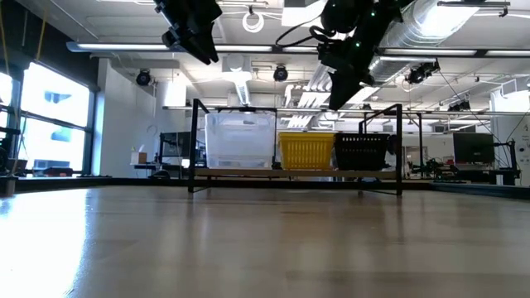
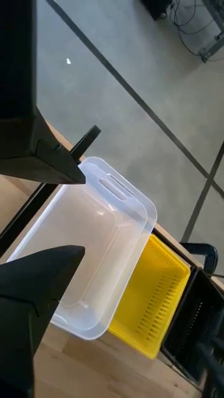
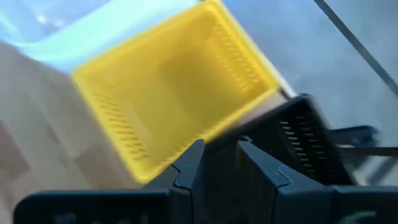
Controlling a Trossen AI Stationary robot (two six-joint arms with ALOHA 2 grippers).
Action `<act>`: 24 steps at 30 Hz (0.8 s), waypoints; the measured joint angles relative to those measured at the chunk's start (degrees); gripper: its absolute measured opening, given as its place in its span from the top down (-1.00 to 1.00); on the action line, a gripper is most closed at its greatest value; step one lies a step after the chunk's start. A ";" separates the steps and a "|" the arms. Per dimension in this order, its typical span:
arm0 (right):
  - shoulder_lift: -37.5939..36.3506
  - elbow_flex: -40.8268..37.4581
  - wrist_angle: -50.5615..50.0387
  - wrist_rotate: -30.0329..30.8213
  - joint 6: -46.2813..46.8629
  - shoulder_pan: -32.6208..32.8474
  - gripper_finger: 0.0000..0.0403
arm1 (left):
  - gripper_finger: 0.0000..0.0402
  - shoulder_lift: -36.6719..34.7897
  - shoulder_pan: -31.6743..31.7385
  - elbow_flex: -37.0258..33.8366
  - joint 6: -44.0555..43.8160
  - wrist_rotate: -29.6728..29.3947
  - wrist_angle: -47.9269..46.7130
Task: Stack baskets on shelf by color
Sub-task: Adjust the yellow bins on the shelf
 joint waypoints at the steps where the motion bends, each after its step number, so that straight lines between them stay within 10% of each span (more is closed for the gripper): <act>1: 0.99 1.89 -1.93 0.04 -1.00 -0.99 0.61 | 0.20 0.00 0.01 0.00 -0.02 -0.17 0.01; 12: 14.55 20.50 -15.53 -7.69 -2.99 -10.77 0.61 | 0.20 0.00 0.02 0.00 -0.76 -0.32 -0.01; 24: 16.62 20.04 -15.36 -7.76 -4.02 -10.99 0.61 | 0.20 0.00 0.02 0.00 -0.78 -0.32 -0.04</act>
